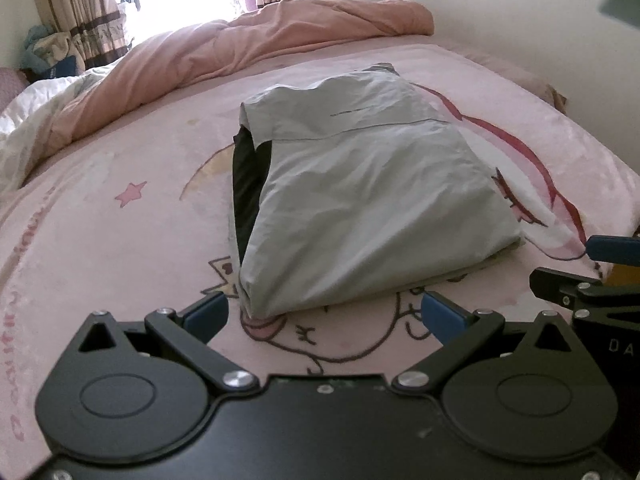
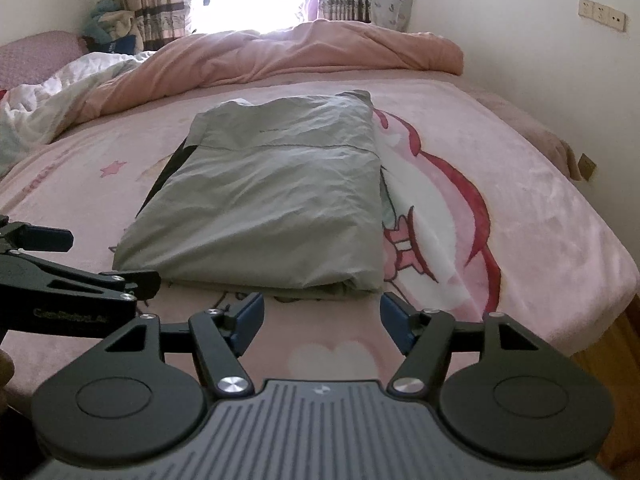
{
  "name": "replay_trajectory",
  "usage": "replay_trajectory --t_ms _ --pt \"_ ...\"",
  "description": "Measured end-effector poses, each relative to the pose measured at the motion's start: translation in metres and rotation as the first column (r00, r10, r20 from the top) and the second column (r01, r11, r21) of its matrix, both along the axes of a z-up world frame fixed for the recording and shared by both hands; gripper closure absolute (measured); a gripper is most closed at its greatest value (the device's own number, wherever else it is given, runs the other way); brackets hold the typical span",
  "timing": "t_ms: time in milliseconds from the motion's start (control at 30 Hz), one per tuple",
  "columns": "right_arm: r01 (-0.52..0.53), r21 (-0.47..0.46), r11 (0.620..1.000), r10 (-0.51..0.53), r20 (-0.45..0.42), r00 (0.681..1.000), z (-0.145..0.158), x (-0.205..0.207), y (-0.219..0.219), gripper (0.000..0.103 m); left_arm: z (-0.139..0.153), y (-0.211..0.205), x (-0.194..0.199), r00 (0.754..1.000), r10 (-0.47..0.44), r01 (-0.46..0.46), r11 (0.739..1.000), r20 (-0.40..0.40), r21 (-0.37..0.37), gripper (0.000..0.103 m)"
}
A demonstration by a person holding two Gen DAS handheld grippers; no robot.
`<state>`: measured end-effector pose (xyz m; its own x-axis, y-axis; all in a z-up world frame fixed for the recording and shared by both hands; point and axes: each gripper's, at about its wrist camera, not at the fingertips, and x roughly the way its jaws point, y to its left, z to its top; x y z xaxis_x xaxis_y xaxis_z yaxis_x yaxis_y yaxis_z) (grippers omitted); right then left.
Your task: Fold large clothes
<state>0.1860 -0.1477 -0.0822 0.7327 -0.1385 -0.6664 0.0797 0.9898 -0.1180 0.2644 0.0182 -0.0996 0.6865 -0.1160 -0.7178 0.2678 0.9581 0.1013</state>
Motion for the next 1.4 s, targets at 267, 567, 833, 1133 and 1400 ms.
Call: replay_trajectory --t_ms 267,567,833,1133,1400 --pt "0.007 -0.003 1.000 -0.007 -0.005 1.000 -0.0004 -0.0030 -0.0019 0.023 0.0008 -0.0047 -0.0041 1.000 -0.011 0.011 1.000 0.002 0.004 0.000" --pt "0.004 -0.006 1.000 -0.004 -0.012 1.000 -0.0020 -0.0051 -0.0009 0.023 -0.0010 -0.0036 -0.0044 1.000 -0.003 0.003 1.000 -0.010 -0.010 0.000" --pt "0.004 -0.003 1.000 -0.004 -0.014 1.000 -0.0028 -0.0043 -0.0029 0.022 -0.0026 -0.0014 -0.0053 1.000 0.006 -0.007 1.000 -0.021 -0.015 0.000" --pt "0.032 0.016 0.999 -0.032 -0.020 0.999 -0.0057 -0.0040 -0.0079 0.022 -0.0030 0.0001 -0.0046 0.999 0.021 -0.022 0.999 -0.029 -0.031 0.000" --pt "0.038 0.018 0.999 -0.037 -0.037 0.999 -0.0099 -0.0036 -0.0073 0.022 -0.0063 0.0011 -0.0087 0.998 0.013 -0.018 0.997 -0.057 -0.076 0.000"
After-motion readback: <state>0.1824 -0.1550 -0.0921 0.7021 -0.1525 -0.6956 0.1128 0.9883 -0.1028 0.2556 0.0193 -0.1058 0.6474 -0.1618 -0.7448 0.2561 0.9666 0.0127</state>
